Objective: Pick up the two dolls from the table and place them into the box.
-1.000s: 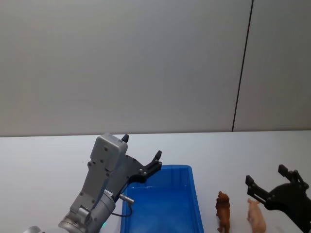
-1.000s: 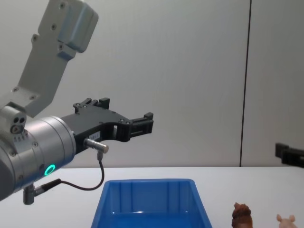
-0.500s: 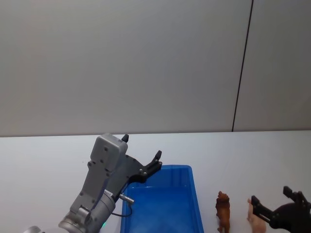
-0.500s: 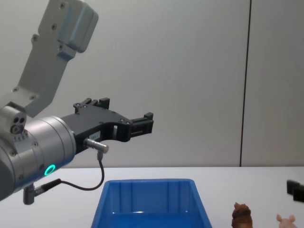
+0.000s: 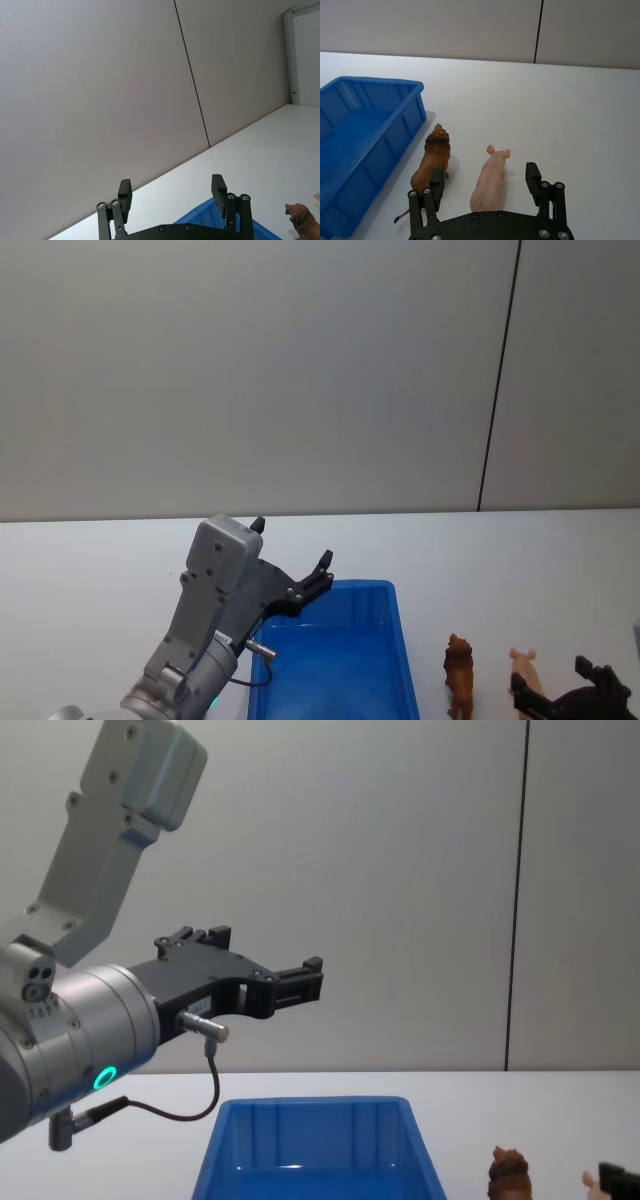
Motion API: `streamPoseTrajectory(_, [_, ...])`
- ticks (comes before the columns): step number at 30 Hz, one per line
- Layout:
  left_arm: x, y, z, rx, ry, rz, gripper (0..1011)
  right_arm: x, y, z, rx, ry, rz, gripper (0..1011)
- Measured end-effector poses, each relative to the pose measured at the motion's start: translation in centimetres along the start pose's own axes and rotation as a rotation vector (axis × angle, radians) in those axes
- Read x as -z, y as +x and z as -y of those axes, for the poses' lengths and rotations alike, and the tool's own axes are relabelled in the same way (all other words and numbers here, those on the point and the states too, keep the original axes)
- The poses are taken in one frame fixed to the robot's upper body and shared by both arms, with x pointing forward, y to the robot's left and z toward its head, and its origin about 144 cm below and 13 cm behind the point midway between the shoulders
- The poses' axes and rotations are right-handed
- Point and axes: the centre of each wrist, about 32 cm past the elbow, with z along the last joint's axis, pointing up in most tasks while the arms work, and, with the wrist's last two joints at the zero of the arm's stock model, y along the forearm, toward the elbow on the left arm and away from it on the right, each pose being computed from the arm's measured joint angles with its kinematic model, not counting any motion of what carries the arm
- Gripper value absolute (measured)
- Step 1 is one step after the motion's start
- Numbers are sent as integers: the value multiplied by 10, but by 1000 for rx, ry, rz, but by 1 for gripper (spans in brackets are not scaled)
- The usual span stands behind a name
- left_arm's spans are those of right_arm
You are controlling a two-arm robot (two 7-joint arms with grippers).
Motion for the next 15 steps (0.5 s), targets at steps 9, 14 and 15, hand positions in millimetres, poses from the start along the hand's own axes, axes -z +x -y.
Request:
streamPoseTrajectory(9, [0,0,0,0,0,0,1001,9,-1,-9,8,-39,-12,1001])
streamPoseTrajectory(14, [0,0,0,0,0,0,1001,13,-1,-13,13,-57,-21,1001])
streamPoseTrajectory(15, [0,0,0,0,0,0,1001,14,0,-14,16,-63,-24,1001])
